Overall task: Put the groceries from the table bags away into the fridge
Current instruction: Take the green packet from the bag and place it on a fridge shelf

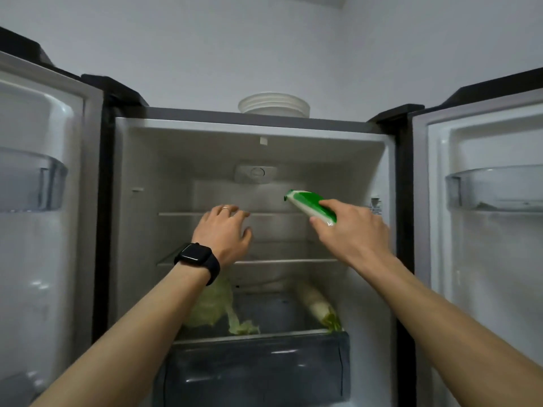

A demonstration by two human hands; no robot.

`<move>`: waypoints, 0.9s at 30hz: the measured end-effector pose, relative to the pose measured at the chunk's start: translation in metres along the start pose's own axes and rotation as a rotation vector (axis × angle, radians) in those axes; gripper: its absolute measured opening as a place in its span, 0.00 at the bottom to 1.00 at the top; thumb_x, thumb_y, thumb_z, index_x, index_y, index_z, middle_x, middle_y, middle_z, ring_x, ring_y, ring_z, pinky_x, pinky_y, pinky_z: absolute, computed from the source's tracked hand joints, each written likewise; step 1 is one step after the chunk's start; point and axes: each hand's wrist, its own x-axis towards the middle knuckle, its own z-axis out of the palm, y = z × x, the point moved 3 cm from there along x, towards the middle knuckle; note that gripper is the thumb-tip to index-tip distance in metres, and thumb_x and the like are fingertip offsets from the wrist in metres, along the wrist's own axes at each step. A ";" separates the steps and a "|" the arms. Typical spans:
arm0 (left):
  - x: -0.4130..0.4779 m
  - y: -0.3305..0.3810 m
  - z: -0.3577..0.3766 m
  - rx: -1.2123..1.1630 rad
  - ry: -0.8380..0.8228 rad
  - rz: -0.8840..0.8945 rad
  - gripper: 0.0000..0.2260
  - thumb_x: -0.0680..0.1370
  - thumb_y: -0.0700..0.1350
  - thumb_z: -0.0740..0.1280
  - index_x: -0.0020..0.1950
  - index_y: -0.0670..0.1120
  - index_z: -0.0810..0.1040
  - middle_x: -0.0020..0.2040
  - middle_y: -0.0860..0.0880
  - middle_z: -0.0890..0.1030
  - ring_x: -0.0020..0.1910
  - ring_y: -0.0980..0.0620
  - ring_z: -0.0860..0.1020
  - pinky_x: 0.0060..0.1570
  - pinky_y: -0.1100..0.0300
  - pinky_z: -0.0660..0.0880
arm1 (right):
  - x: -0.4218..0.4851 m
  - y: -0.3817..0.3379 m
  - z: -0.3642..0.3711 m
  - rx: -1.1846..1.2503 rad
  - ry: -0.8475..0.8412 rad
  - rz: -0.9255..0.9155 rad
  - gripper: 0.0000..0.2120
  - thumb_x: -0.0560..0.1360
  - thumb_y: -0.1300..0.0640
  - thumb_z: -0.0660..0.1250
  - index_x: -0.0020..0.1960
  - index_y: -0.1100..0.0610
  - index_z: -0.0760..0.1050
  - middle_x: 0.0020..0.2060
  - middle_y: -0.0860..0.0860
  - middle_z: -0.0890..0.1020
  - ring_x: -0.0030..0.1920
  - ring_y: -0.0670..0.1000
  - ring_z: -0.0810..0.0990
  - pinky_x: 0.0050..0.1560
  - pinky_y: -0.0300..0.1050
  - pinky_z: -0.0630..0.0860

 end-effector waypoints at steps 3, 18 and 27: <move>0.041 -0.004 0.020 0.002 0.032 0.020 0.22 0.82 0.55 0.55 0.76 0.53 0.67 0.76 0.47 0.67 0.75 0.46 0.63 0.73 0.49 0.61 | 0.039 0.000 0.024 -0.036 0.002 0.033 0.21 0.78 0.38 0.61 0.70 0.41 0.72 0.58 0.53 0.83 0.58 0.62 0.80 0.54 0.53 0.75; 0.096 -0.011 0.094 0.009 0.119 0.010 0.21 0.82 0.61 0.46 0.65 0.59 0.73 0.59 0.49 0.79 0.57 0.44 0.75 0.59 0.52 0.65 | 0.206 0.026 0.160 -0.112 -0.266 0.193 0.32 0.72 0.36 0.68 0.69 0.54 0.74 0.67 0.58 0.76 0.65 0.61 0.77 0.61 0.53 0.74; 0.097 -0.012 0.096 0.033 0.141 -0.009 0.22 0.82 0.62 0.45 0.64 0.58 0.74 0.59 0.49 0.80 0.56 0.43 0.75 0.58 0.52 0.65 | 0.219 0.040 0.174 0.131 -0.319 0.232 0.32 0.76 0.38 0.53 0.70 0.58 0.73 0.71 0.61 0.73 0.68 0.63 0.73 0.63 0.53 0.69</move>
